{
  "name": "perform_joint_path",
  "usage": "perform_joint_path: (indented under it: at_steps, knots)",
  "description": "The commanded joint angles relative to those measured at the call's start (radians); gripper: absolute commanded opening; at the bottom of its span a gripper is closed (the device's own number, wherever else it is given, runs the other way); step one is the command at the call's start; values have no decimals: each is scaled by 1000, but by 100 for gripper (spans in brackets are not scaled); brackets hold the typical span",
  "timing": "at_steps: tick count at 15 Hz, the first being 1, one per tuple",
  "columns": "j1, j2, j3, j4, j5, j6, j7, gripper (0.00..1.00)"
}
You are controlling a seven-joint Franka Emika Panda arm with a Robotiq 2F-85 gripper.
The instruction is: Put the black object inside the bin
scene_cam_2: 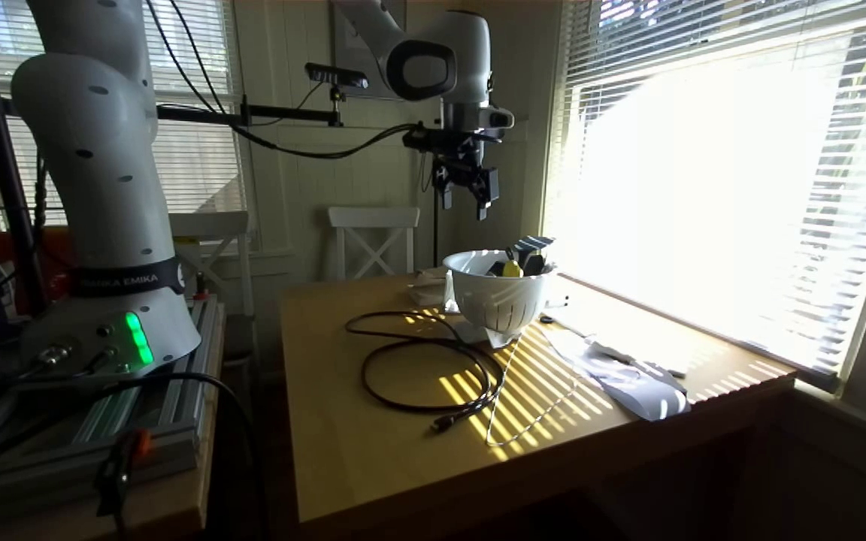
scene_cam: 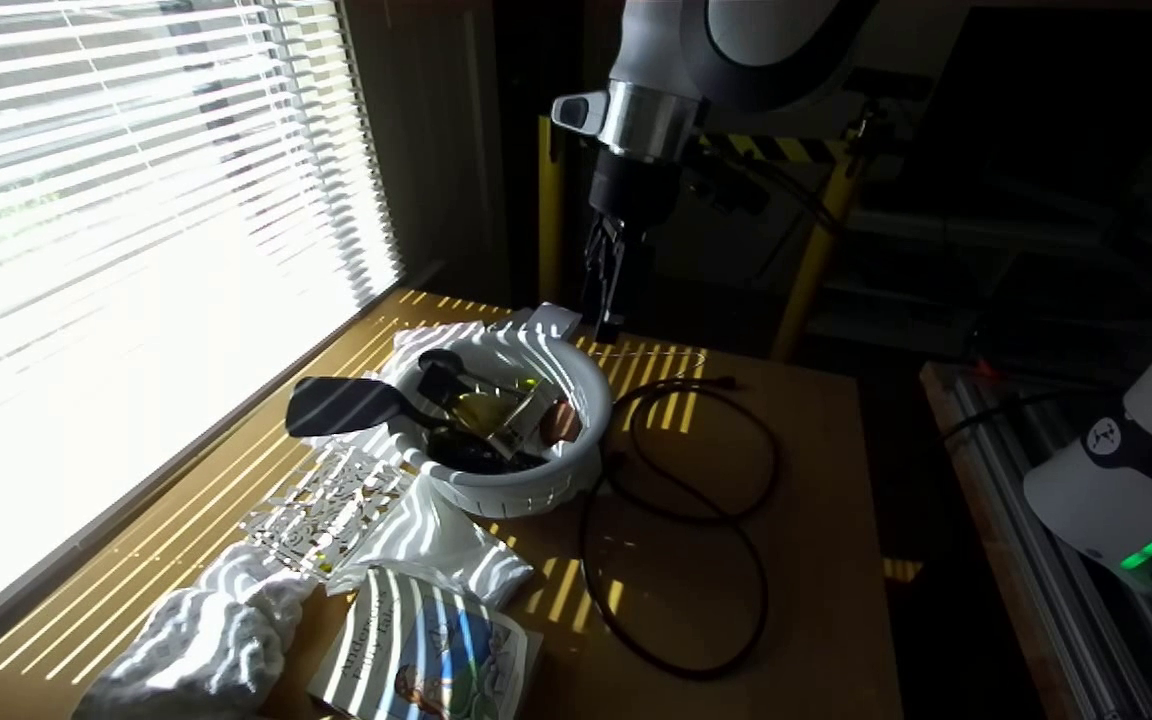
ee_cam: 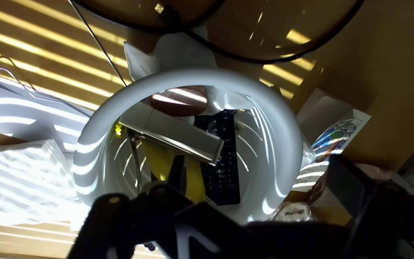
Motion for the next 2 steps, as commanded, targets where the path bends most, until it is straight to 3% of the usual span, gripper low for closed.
perform_joint_path:
  at_steps: [1,2]
  knots:
    - [-19,-12,19,-17,-16,-10,22,100]
    - [-17,-23,18,-34,-23,-19,31,100]
